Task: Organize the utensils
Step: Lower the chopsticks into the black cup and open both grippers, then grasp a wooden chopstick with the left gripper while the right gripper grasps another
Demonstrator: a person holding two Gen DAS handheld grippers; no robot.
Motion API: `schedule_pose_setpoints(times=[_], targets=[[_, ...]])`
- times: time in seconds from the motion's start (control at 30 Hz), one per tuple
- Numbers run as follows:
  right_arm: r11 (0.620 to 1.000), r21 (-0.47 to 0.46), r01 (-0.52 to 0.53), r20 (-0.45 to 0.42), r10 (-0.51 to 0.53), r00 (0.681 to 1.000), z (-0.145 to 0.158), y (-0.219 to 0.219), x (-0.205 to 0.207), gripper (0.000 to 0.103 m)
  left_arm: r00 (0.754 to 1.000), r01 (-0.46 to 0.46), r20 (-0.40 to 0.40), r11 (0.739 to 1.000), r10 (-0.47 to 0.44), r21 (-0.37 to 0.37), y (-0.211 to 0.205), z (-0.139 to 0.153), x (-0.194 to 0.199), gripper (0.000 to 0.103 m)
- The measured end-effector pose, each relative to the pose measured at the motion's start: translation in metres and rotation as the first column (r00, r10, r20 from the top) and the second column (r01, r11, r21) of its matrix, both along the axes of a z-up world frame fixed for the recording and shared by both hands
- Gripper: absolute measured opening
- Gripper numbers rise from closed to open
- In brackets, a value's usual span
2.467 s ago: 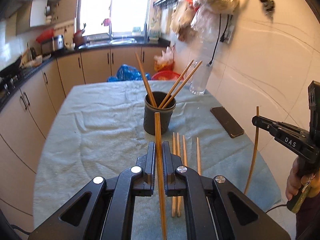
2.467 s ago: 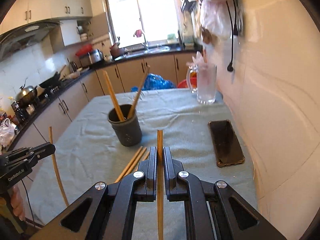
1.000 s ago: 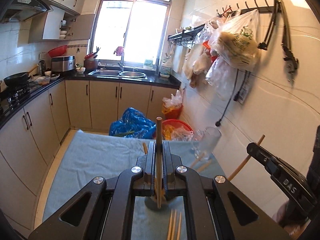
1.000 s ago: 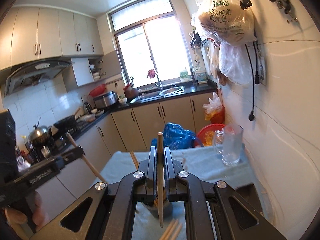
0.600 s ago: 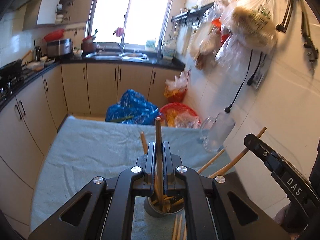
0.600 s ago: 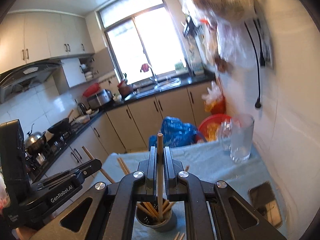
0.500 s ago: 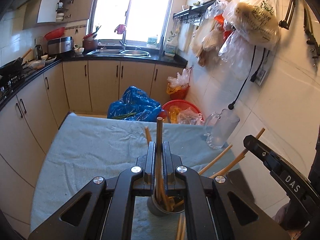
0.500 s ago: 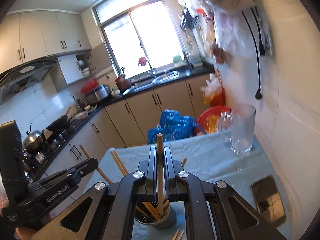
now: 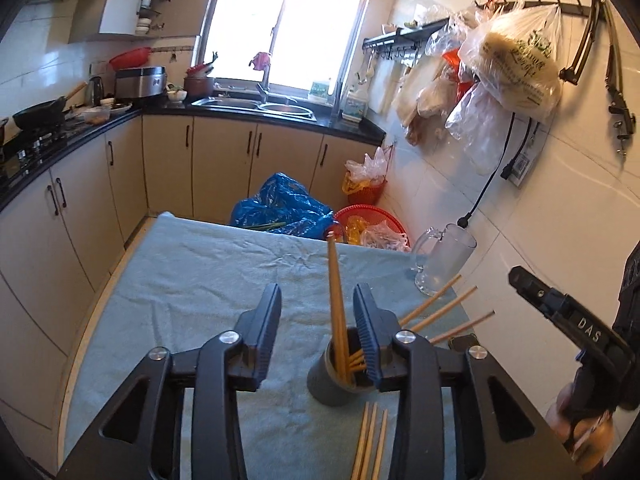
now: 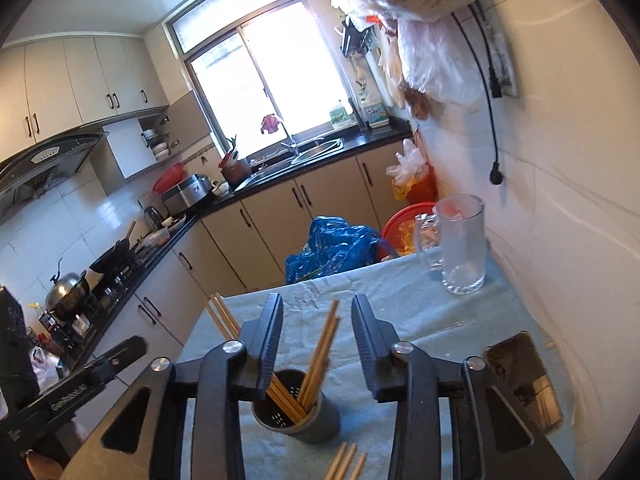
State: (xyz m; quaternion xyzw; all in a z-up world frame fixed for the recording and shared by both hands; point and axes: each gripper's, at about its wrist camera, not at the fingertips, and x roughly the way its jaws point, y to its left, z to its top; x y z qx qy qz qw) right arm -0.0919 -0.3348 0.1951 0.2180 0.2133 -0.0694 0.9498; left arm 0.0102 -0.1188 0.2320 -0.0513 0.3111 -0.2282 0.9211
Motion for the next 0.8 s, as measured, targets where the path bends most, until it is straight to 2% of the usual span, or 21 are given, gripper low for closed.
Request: schedule_pose_setpoints(times=[0.13,0.27,0.53,0.6,0.7,0.77,0.8], targets=[[1.0,-0.021,0.0,-0.013,-0.001,1.0,0.002,0.0,-0.027,0.05,0.999,-0.031,0.013,0.999,0.031,-0.01,0.027,-0.001,-0.026,0.048],[0.999,-0.039,-0.008,-0.057,0.005,0.998,-0.003,0.0,-0.052,0.055,0.999,-0.047,0.02,0.999,0.047,0.026,0.045,-0.012,-0.052,0.051],[0.99,-0.134,-0.035,-0.215,0.006,0.977,-0.026,-0.006,-0.111,0.066,0.999,-0.023,-0.046,0.994,0.028,0.106,0.059,-0.053,-0.082,0.052],[0.983,-0.18,-0.033,-0.253,-0.013,0.967,-0.027,-0.012,-0.125,0.066,0.997,-0.009,-0.072,0.99,0.019,0.137,0.056,-0.066,-0.086,0.052],[0.95,-0.312,-0.033,-0.31,-0.069,0.948,-0.021,-0.021,-0.146,0.07,0.995,0.015,-0.105,0.986,0.003,0.166,0.052,-0.083,-0.089,0.052],[0.897,-0.44,-0.028,-0.332,-0.134,0.934,-0.015,-0.026,-0.161,0.082,0.989,0.047,-0.145,0.983,-0.022,0.175,0.045,-0.101,-0.09,0.052],[0.881,-0.473,-0.029,-0.339,-0.151,0.929,-0.014,-0.028,-0.164,0.084,0.987,0.058,-0.159,0.983,-0.029,0.176,0.043,-0.107,-0.089,0.052]])
